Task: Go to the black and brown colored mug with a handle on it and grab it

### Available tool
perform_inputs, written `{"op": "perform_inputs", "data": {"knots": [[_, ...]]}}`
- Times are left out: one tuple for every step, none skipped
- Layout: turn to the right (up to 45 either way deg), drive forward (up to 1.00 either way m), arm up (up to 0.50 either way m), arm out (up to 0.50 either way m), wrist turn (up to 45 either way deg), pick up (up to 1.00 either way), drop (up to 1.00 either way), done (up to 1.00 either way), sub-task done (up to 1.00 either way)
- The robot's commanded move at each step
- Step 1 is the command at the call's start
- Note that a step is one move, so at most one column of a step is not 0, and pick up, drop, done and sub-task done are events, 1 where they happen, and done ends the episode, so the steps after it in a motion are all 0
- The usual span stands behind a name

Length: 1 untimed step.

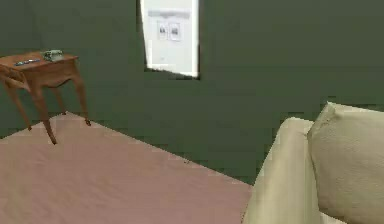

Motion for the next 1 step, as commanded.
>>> {"op": "perform_inputs", "data": {"knots": [[-45.0,0.0,0.0,0.0,0.0,0.0,0.0,0.0,0.0]]}}
